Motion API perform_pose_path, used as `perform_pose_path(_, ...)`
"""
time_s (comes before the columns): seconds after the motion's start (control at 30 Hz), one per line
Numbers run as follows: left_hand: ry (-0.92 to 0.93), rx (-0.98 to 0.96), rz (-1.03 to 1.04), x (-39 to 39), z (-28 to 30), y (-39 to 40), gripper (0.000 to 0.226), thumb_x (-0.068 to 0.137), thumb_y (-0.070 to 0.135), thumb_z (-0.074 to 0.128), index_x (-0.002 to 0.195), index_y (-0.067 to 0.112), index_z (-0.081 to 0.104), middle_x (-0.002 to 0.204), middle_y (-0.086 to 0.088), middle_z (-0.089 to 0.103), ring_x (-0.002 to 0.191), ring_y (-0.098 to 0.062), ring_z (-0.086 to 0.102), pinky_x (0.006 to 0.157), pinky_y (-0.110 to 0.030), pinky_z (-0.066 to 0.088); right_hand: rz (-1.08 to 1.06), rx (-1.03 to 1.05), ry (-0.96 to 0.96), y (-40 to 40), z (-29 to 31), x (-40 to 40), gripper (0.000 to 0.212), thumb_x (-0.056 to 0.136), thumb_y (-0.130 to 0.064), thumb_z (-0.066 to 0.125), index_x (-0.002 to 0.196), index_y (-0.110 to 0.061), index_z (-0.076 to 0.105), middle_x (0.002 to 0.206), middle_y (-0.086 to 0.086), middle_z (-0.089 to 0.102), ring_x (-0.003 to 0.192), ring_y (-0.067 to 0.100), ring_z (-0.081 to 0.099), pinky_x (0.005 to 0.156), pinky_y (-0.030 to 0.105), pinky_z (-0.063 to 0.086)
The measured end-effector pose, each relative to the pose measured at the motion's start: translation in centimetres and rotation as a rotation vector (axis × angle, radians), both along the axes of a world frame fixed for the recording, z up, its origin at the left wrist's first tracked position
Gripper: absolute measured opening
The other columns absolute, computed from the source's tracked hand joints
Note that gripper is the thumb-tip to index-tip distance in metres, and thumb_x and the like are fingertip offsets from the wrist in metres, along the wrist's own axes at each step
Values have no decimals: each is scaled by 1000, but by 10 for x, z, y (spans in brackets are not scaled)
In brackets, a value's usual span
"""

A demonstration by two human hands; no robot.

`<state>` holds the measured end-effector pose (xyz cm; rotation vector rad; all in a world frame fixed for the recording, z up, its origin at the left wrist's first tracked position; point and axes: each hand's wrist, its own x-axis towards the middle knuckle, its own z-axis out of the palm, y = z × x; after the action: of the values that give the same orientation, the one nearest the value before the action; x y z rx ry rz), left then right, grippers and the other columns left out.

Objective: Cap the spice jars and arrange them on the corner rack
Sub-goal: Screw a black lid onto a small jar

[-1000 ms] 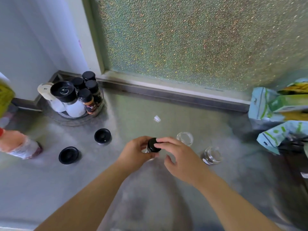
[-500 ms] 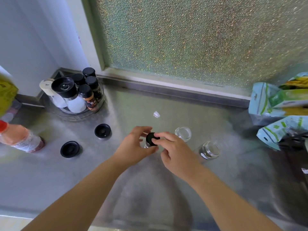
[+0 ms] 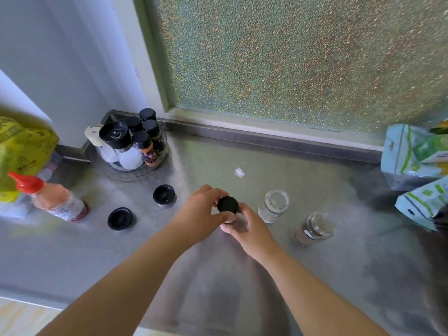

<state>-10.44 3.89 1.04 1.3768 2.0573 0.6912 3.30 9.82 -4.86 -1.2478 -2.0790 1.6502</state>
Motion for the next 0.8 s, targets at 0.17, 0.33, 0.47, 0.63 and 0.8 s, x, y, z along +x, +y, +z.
perform_pose_path(0.17,-79,116,-63,-22,49,-5,34,84,28,59,118,25,56,102,6,57,93,-5,56,89,-19,43,15,55,157,10,49,8,29,81,-20,69,100,-38,56,103,-3,64,88,3,60,76,13,46)
perform_pose_path(0.33,-345,158,-162,-31,110,-2,35,85,10,58,118,20,56,112,5,64,102,-1,60,87,-9,43,121,15,261,17,100,12,22,85,-23,65,100,-40,61,81,-5,67,69,4,59,63,13,44)
perform_pose_path(0.47,-470,211,-79,-24,150,4,43,84,9,60,124,22,51,119,3,62,107,-4,59,88,-13,47,61,60,308,23,129,12,33,74,-33,70,106,-32,64,82,-4,66,66,7,56,61,19,48)
perform_pose_path(0.63,178,194,156,1,182,14,42,69,59,62,88,21,65,82,3,66,78,-13,62,74,-33,52,21,163,362,26,148,10,23,76,-28,72,98,-33,66,73,-3,61,59,8,50,58,17,43)
perform_pose_path(0.8,280,232,-16,4,183,15,25,82,27,61,106,20,65,104,-3,65,96,-19,61,88,-35,48,31,168,342,30,154,10,15,82,-22,68,91,-33,65,66,-9,58,55,6,49,56,18,43)
